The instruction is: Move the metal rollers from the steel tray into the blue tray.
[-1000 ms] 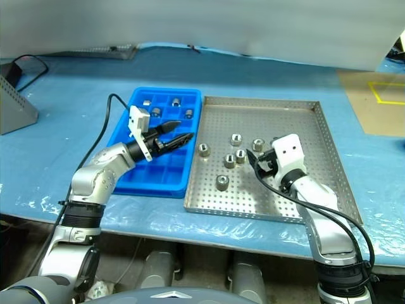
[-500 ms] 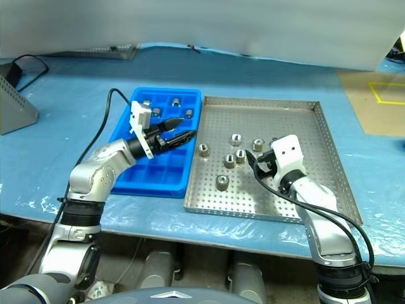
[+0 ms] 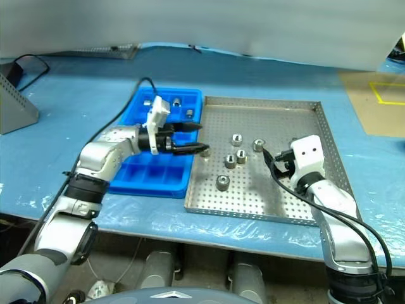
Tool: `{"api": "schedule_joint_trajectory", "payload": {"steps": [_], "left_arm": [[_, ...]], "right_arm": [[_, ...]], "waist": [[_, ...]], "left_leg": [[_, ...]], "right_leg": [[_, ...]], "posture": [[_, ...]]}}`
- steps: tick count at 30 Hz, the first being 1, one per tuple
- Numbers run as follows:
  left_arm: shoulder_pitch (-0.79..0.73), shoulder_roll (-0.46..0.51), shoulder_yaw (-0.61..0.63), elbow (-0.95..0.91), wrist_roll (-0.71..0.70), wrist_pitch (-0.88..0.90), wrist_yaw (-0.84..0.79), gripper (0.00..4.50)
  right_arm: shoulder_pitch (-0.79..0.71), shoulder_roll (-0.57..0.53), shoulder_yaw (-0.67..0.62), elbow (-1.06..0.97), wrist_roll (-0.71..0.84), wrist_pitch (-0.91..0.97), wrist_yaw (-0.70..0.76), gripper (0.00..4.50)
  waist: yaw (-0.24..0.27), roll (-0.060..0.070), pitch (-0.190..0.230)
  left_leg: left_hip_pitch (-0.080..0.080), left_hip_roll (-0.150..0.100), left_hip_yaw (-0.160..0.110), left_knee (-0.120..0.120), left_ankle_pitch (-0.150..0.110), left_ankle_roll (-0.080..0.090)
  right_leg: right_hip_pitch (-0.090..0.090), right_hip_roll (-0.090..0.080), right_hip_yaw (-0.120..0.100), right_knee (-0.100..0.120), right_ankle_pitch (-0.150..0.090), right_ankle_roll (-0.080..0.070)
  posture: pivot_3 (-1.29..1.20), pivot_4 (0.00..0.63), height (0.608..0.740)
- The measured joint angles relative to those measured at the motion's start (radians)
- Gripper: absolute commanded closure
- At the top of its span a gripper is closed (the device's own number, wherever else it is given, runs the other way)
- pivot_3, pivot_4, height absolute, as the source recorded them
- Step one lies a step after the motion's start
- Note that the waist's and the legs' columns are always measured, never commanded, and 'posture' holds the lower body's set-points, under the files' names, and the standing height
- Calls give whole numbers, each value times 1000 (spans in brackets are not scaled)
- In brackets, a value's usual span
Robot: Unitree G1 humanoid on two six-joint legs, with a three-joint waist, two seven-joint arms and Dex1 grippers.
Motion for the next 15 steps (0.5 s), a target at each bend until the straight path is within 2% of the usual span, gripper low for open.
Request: {"api": "schedule_joint_trajectory", "payload": {"steps": [2, 8, 15], "left_arm": [[-69, -24, -42, 111, 46, -71, -83, 15], [-231, -113, -147, 403, 190, -305, -303, 15], [-325, -196, -211, 705, 376, -589, -369, 15]], "right_arm": [[26, 16, 7, -25, 0, 4, -5, 0], [92, 27, 22, -108, 42, 37, 14, 0], [202, 24, 13, -184, 102, 61, 59, 0]], "waist": [[-1, 0, 0], [-9, 0, 0], [-28, -1, 0]], "left_leg": [[0, 0, 0, 0, 0, 0], [2, -1, 0, 0, 0, 0], [3, -1, 0, 0, -2, 4]], "right_leg": [[0, 0, 0, 0, -2, 4], [3, 0, 0, -3, -1, 4], [6, 0, -1, -6, -1, 8]], "posture": [[-78, 150, 740], [-144, 150, 740], [-208, 150, 740]]}}
